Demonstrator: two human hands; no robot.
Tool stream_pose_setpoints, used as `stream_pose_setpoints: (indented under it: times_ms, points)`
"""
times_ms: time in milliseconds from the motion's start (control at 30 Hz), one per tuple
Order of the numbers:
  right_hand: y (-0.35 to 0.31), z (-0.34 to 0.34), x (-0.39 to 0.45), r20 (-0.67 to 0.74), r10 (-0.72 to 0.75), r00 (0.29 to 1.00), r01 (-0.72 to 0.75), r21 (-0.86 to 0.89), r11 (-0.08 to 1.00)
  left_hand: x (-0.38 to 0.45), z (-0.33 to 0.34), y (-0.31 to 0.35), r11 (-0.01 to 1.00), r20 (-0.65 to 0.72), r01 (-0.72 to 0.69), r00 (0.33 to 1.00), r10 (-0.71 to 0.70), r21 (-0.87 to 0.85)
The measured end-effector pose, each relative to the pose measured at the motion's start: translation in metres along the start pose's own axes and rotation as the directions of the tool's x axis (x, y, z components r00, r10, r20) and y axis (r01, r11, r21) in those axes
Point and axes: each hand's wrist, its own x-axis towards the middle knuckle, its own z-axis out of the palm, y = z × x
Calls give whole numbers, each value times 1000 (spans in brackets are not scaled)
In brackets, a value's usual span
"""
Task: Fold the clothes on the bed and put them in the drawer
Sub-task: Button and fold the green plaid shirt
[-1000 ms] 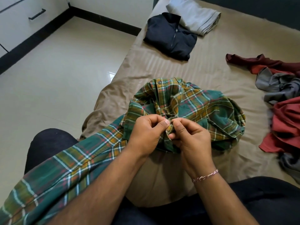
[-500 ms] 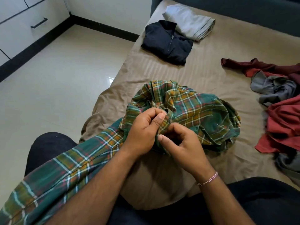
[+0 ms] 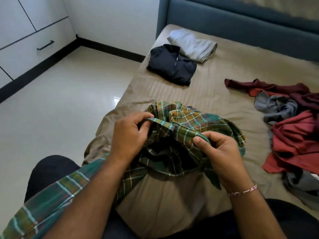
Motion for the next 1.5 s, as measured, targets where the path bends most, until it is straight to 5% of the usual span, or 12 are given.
stream_pose_setpoints:
  times_ms: [133, 267, 433, 667, 933, 1333, 1500]
  points:
    - [-38, -22, 38, -60, 20, 998, -17, 42, 999, 57, -11, 4, 988, 27, -149, 989, 148, 29]
    - [-100, -46, 80, -125, -93, 988, 96, 16, 995, 119, -23, 32, 940, -193, -288, 927, 322, 186]
    - [-120, -42, 54, -121, -29, 992, 42, 104, 994, 98, -25, 60, 887, -271, -423, 846, 459, 184]
    - [-117, -12, -13, -7, 100, 995, -92, 332, 939, 26, -17, 90, 818, -299, -576, 781, 549, -2]
    - [-118, 4, -24, -18, 151, 988, -129, 426, 896, 10, 1, 95, 791, -240, -589, 802, 547, -164]
    - [-112, 17, -24, -93, -60, 994, 79, 219, 973, 11, -2, 83, 782, -184, -598, 800, 571, -175]
    - [-104, 17, -18, -118, -233, 965, 217, -137, 967, 10, 3, 79, 782, -155, -573, 820, 551, -245]
